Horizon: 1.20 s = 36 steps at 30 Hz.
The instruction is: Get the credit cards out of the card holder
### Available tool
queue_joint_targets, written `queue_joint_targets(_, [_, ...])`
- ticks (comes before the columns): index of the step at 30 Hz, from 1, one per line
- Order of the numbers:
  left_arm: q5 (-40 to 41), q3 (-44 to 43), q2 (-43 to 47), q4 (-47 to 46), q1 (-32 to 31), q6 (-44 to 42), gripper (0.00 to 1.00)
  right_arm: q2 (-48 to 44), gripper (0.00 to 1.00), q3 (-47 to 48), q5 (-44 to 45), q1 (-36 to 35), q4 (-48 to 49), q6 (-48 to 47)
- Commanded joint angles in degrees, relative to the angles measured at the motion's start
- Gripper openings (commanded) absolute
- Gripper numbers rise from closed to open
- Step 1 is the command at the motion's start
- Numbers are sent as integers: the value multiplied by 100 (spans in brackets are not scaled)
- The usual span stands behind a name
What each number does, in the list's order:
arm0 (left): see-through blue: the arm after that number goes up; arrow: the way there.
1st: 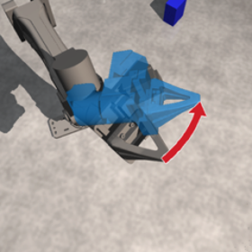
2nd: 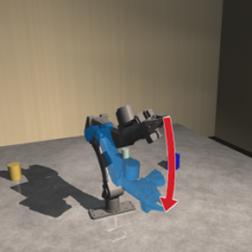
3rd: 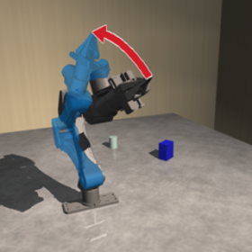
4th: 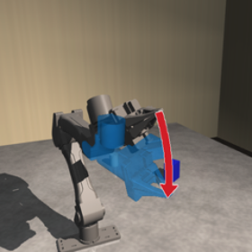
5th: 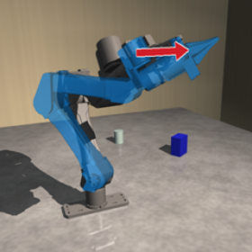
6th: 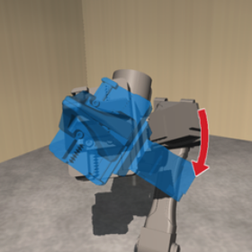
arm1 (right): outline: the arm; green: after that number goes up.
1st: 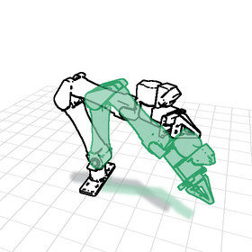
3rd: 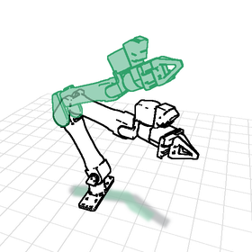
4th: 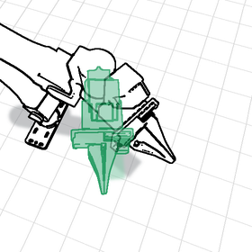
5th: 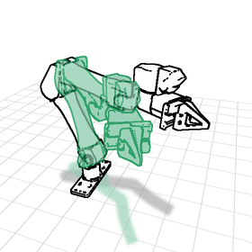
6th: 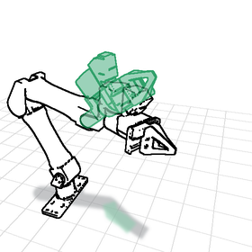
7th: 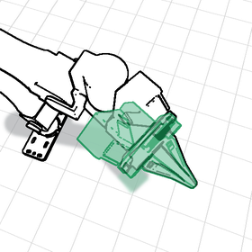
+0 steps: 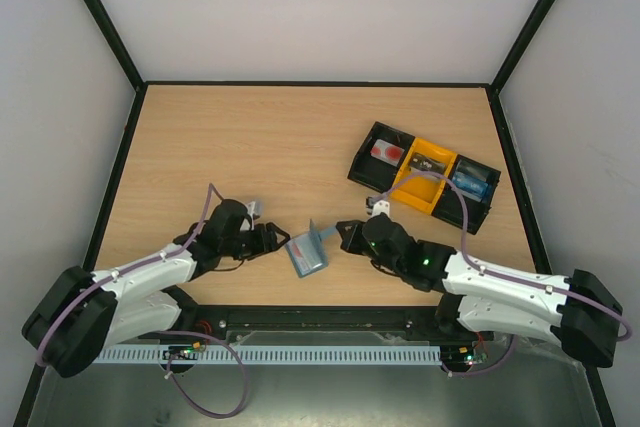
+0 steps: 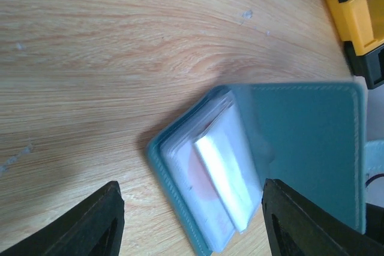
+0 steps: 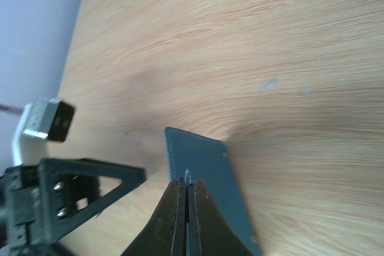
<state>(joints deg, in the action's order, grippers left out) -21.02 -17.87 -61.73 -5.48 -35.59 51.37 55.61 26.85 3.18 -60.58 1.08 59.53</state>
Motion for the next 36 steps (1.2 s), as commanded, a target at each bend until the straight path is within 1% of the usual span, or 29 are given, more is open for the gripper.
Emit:
queue_joint_targets(1, [-149, 155, -115, -196, 13, -43, 64, -279, 2, -196, 1154, 28, -1034, 347])
queue_joint_targets(6, [-323, 247, -390, -551, 9, 51, 62, -239, 2, -340, 1528, 28, -1507, 666])
queue_joint_targets(10, [-463, 314, -663, -887, 8, 149, 59, -160, 2, -494, 1680, 22, -1674, 932])
queue_joint_targets(14, [-685, 414, -939, -1445, 2, 313, 55, -11, 2, -690, 1764, 31, -1681, 1160])
queue_joint_targets(20, [-755, 442, -1434, -1879, -35, 431, 47, 308, 2, -907, 1609, 32, -1473, 1363])
queue_joint_targets(27, [-942, 445, -1783, -2514, -118, 678, 46, 173, 2, -996, 1520, 32, -1261, 1322])
queue_joint_targets(31, [-968, 399, -1757, -2564, -132, 705, 47, -191, 2, -1037, 1313, 30, -954, 1061])
queue_joint_targets(34, [-949, 398, -1645, -2555, -132, 718, 50, -491, 2, -1054, 1013, 29, -563, 745])
queue_joint_targets(36, [-940, 400, -1565, -2607, -143, 726, 52, -581, 2, -1011, 980, 30, -526, 662])
